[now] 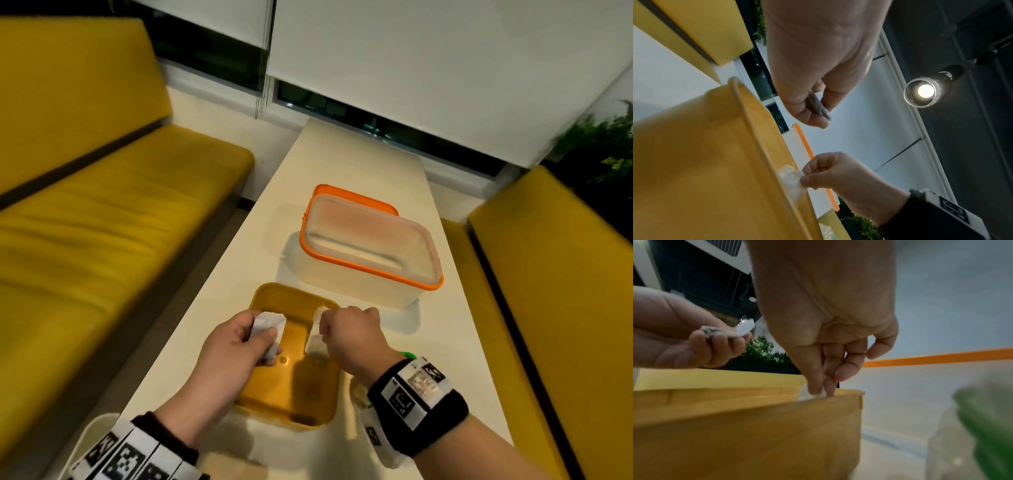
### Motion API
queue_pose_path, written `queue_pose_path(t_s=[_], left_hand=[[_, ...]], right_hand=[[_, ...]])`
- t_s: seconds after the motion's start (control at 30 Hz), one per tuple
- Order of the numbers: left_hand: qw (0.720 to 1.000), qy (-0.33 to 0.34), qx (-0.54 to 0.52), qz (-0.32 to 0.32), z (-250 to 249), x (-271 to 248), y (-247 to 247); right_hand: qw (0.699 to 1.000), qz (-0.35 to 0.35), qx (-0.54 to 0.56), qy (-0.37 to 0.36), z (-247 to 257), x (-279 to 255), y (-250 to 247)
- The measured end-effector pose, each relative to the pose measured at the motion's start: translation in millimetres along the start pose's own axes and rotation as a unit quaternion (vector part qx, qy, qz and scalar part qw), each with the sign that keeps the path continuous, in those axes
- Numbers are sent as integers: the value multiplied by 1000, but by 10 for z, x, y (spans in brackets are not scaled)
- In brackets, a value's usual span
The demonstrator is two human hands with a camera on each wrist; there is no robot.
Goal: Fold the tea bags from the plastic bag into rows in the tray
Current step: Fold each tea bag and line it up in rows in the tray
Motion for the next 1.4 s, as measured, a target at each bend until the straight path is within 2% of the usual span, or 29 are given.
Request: queue_pose_path(t_s=[0.27, 0.53, 0.6, 0.67, 0.77, 0.83, 0.9, 0.97, 1.13, 1.2, 1.4], left_hand=[[1000, -2, 2, 4, 2, -8, 5], [999, -8, 47, 20, -1, -6, 69], [999, -8, 49, 22, 1, -7, 92], [998, -6, 51, 26, -3, -6, 112], [998, 4, 57, 26, -5, 8, 144], [998, 4, 48, 29, -14, 10, 180], [998, 6, 43, 34, -32, 7, 227], [998, 18, 51, 38, -49, 5, 268], [996, 26, 74, 33, -18, 28, 263], [995, 24, 92, 28, 21, 55, 230], [987, 31, 151, 37, 63, 80, 168]], right_hand=[[996, -28, -85, 28, 11, 136, 199], [992, -58, -102, 38, 20, 109, 227], [995, -63, -65, 40, 20, 87, 174], [994, -103, 29, 29, 22, 45, 87], [954, -163, 250, -42, 61, -89, -73], [936, -136, 308, -102, 132, -189, -159], [946, -111, 266, -145, 197, -239, -184], [957, -114, 215, -157, 221, -245, -183], [961, -130, 200, -141, 151, -226, -201], [970, -129, 161, -127, 106, -193, -193], [997, -26, 47, -56, 13, -56, 53]])
Point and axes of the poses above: each hand's wrist, its own x-axis towards the middle knuckle, its own y-axis out of the palm, z = x × y, the point moved 1 cm from there along x, towards the middle knuckle, and after that the axes turned 3 degrees about z, right-handed, at the moved point
